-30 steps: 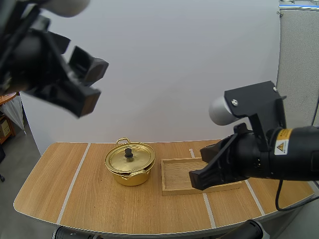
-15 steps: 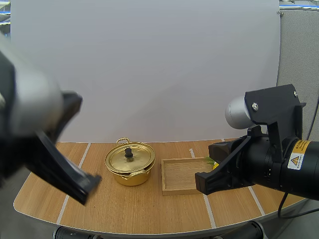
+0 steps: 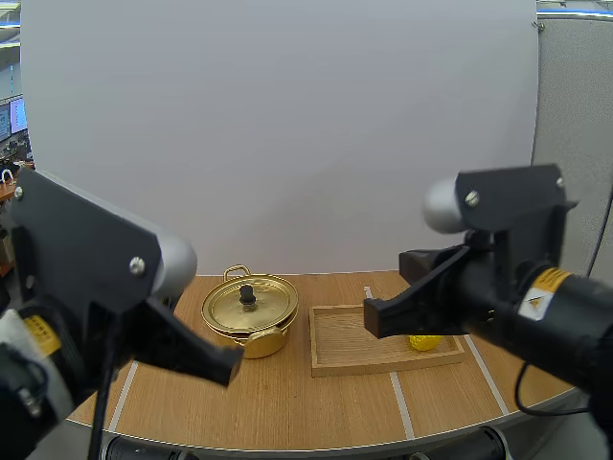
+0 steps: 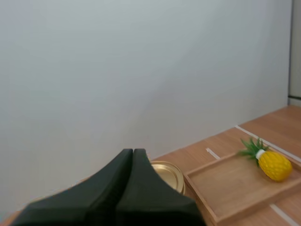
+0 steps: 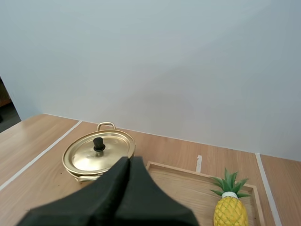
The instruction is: Open the pot, put the grape inside, and close it
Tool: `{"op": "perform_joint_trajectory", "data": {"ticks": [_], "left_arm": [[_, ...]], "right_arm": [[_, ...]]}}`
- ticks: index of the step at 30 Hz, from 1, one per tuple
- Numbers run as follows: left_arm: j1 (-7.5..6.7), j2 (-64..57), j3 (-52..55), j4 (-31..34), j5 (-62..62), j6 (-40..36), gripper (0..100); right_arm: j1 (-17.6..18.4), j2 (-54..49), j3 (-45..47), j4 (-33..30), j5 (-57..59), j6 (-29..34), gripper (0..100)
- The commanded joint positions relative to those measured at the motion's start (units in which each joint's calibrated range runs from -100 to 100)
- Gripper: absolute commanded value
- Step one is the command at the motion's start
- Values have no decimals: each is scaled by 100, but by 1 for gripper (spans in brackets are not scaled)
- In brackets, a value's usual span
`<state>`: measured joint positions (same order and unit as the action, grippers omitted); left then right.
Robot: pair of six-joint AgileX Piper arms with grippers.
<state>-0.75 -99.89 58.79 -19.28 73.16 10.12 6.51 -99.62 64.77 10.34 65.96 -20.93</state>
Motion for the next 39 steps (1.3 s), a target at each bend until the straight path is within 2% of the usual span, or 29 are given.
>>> {"op": "perform_joint_trajectory", "data": {"ticks": [1,5,9,14,19,26,31,35,39], "left_arm": [[5,-11,915,-179,-3133,-75,0],[5,-11,1924,-179,-5089,-75,0],[5,-11,2808,-179,-6170,-75,0],[5,-11,3655,-179,-6902,-75,0],[5,-11,4027,-179,-7316,-75,0],[5,-11,4121,-179,-7316,-75,0],[5,-11,4121,-194,-6556,-189,0],[5,-11,4121,-170,-5691,-390,0],[5,-11,4121,126,-4950,-365,0]], "right_arm": [[-21,-38,706,-167,-1955,-183,0],[-21,-38,1361,-347,-3816,-183,0],[-21,-38,2006,-347,-5358,-183,0],[-21,-38,2623,-347,-5691,-183,0],[-109,-38,3030,-311,-5733,-143,0],[-410,-38,3276,126,-5786,-143,0],[-447,-38,3523,153,-5800,-143,0],[-513,-38,3523,142,-5058,-166,0],[-538,-38,3523,120,-4538,-178,0]]}}
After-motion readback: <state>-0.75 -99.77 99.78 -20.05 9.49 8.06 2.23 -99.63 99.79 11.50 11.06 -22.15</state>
